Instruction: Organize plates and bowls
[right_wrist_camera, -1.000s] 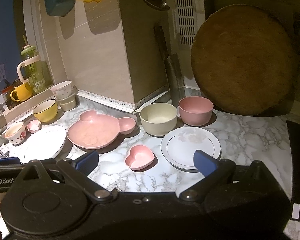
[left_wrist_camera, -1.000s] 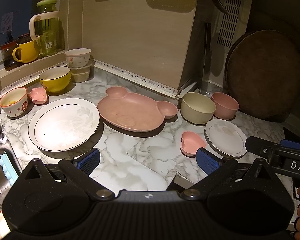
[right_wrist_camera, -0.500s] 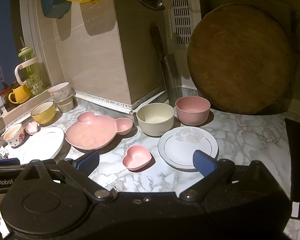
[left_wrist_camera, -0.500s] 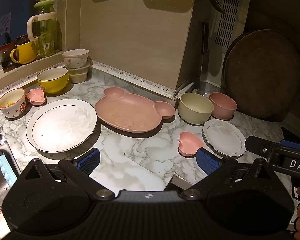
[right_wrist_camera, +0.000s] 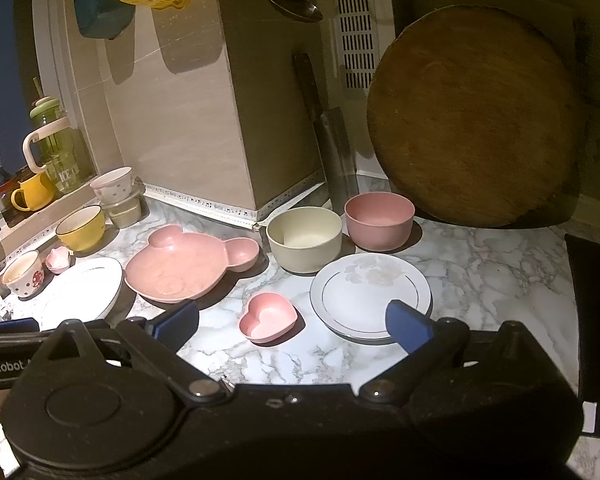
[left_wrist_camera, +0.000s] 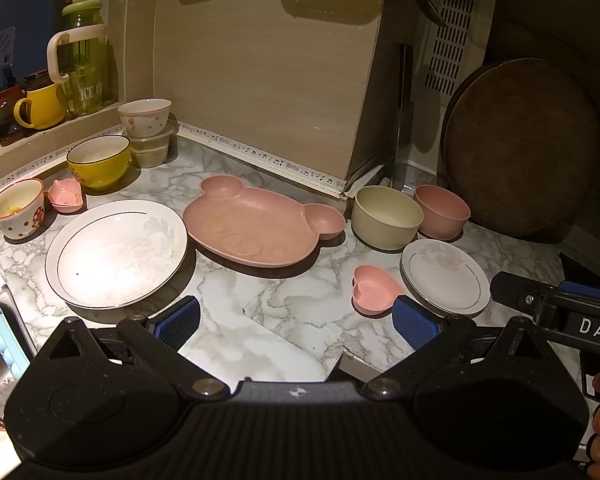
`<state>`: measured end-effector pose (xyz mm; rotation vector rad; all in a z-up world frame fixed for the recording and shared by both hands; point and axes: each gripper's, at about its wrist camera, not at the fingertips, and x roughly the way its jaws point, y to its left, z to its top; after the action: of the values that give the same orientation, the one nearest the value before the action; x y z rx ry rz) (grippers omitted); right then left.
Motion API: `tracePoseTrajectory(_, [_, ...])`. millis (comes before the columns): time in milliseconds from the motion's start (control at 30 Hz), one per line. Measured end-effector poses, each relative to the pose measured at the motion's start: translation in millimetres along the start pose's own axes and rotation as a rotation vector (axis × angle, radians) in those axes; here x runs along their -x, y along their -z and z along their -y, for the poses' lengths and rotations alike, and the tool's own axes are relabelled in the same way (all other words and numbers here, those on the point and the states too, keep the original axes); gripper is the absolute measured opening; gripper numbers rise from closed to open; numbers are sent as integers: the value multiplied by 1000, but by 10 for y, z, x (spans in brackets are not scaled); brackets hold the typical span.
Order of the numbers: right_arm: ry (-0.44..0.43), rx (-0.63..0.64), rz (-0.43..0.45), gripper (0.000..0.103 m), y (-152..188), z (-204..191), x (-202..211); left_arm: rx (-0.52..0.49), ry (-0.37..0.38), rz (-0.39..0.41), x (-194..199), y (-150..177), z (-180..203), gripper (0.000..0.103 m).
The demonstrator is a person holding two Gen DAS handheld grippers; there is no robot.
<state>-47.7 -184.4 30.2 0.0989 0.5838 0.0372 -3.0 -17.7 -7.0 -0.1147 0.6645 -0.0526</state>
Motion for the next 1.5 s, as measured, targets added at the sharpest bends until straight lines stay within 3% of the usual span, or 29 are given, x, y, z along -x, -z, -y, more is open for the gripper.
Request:
tracePoseTrajectory(367, [11, 0, -2, 100, -9, -20, -35, -1, 17, 0, -66, -36, -25, 103])
tracePoseTrajectory(600, [-22, 33, 15, 100, -70, -158, -123, 7, -9, 12, -107, -81, -138, 103])
tracePoseTrajectory(900, [-101, 83, 33, 100, -173, -534, -400, 62, -99, 26, -233, -141, -494, 103])
tracePoseTrajectory(1167, [-148, 94, -2, 100, -221, -883, -682, 90, -160, 33, -307, -193, -840, 103])
tracePoseTrajectory(1500, [-265, 189, -52, 99, -275, -1415, -1115, 101, -316, 57, -556, -440, -1682, 103])
